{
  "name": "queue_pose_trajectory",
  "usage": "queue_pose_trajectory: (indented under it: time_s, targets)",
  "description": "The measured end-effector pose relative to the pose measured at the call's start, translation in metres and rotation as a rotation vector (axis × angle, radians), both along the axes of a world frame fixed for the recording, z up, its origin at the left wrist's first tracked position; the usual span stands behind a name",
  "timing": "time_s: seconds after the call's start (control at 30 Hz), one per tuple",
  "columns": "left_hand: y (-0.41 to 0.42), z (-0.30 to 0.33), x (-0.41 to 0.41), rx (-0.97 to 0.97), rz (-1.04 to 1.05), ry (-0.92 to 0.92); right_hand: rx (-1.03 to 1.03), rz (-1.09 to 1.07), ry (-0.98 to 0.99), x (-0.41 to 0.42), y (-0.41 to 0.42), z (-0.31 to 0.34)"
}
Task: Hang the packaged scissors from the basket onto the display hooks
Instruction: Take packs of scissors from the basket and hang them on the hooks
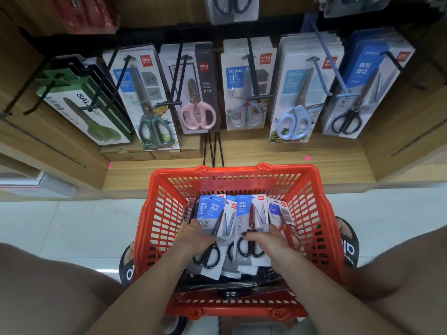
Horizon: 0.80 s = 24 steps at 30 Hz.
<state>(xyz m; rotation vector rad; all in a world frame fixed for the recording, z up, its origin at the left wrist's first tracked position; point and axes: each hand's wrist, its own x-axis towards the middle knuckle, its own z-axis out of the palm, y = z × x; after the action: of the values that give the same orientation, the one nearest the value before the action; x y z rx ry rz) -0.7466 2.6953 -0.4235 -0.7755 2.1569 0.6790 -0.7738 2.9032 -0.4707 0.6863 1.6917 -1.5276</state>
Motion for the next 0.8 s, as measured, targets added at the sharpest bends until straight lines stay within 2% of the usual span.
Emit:
queue_pose_trajectory:
  time_s: [0.13,0.23,0.4,0.67,0.8]
  targets:
    - [0.007,-0.001,0.000,-0.034,-0.065,-0.056,0.034,0.009,-0.020,-0.001,0.001,-0.001]
    - [0.005,-0.001,0.000,0.044,0.009,-0.035,0.067,0.021,-0.005,-0.001,0.002,0.002]
    - [0.000,-0.005,-0.001,0.040,0.091,0.051,0.073,0.034,-0.019,0.001,0.007,0.004]
    - [0.012,-0.011,-0.001,-0.026,-0.052,-0.060,0.028,0.023,-0.053,0.009,0.009,0.007]
    - [0.009,-0.014,-0.002,0.033,-0.022,-0.028,0.022,-0.002,-0.051,0.011,0.013,0.007]
